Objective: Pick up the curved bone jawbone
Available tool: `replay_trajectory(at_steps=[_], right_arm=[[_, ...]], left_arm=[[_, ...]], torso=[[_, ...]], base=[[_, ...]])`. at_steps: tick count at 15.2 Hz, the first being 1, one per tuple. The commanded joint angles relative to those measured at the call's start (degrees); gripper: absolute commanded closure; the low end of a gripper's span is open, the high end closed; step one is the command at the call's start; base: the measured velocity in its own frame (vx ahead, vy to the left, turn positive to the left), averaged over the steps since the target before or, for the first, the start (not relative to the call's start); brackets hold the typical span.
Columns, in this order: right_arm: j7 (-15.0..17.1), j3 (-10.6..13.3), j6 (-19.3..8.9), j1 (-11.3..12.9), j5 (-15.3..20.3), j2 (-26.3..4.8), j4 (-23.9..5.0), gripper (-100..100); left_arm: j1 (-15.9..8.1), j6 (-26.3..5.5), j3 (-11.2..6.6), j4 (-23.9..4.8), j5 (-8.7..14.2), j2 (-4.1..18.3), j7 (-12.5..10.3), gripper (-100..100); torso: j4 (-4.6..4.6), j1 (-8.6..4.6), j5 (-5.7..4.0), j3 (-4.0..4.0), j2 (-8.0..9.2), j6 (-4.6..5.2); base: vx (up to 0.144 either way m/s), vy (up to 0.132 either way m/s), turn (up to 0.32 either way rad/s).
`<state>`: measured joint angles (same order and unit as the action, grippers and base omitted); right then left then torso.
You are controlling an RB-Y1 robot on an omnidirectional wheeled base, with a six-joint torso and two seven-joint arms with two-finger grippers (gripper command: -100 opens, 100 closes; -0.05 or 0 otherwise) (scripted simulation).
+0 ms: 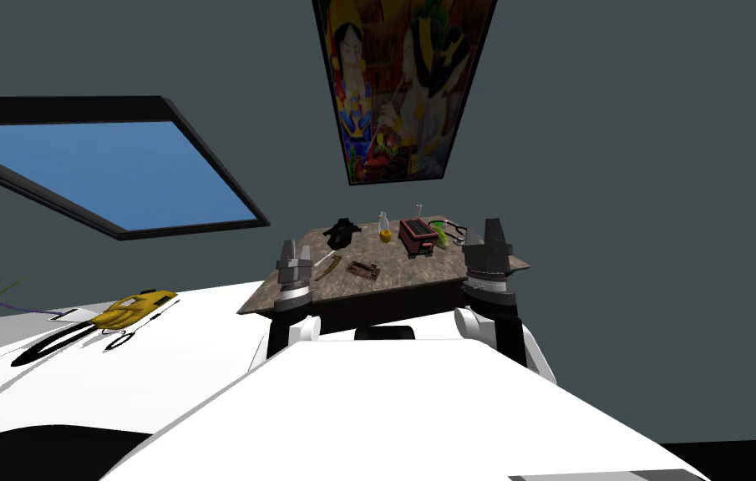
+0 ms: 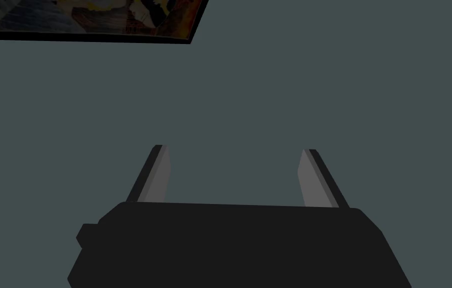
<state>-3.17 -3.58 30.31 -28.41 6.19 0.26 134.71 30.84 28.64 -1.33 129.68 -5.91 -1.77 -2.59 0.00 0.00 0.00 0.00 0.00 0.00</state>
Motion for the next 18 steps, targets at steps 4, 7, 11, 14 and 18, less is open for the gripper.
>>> replay_trajectory(at_steps=[4, 7, 11, 14, 18], right_arm=[[0.00, 0.00, 0.00, 0.01, 0.00, 0.00, 0.00, 0], [0.00, 0.00, 0.00, 0.02, 0.00, 0.00, 0.00, 0], [0.00, 0.00, 0.00, 0.01, 0.00, 0.00, 0.00, 0], [0.00, 0.00, 0.00, 0.01, 0.00, 0.00, 0.00, 0], [0.00, 0.00, 0.00, 0.00, 0.00, 0.00, 0.00, 0]], left_arm=[[-1.32, -1.59, -0.50, -1.51, 0.21, 4.78, -0.75, -100], [-3.25, -3.96, -1.25, -3.75, 0.52, 8.38, -1.87, -100], [-7.42, -8.91, -2.90, -8.73, 1.18, 13.00, -4.35, -100], [-9.10, -11.48, -3.57, -10.76, 1.44, 14.36, -5.37, -100], [-12.85, -15.80, -5.06, -15.29, 2.01, 16.90, -7.63, -100]], torso=[[0.06, -0.02, 0.00, 0.17, 0.32, 0.01], [0.09, 0.04, 0.01, 0.23, 0.40, 0.02], [0.07, 0.07, 0.01, 0.17, 0.29, 0.01], [0.04, 0.05, 0.01, 0.10, 0.18, 0.03], [0.03, 0.04, 0.01, 0.07, 0.12, 0.00]], base=[[-0.080, -0.009, -0.007], [-0.090, 0.001, -0.042], [-0.065, 0.003, -0.058], [-0.040, 0.000, -0.058], [-0.033, 0.002, -0.050]])
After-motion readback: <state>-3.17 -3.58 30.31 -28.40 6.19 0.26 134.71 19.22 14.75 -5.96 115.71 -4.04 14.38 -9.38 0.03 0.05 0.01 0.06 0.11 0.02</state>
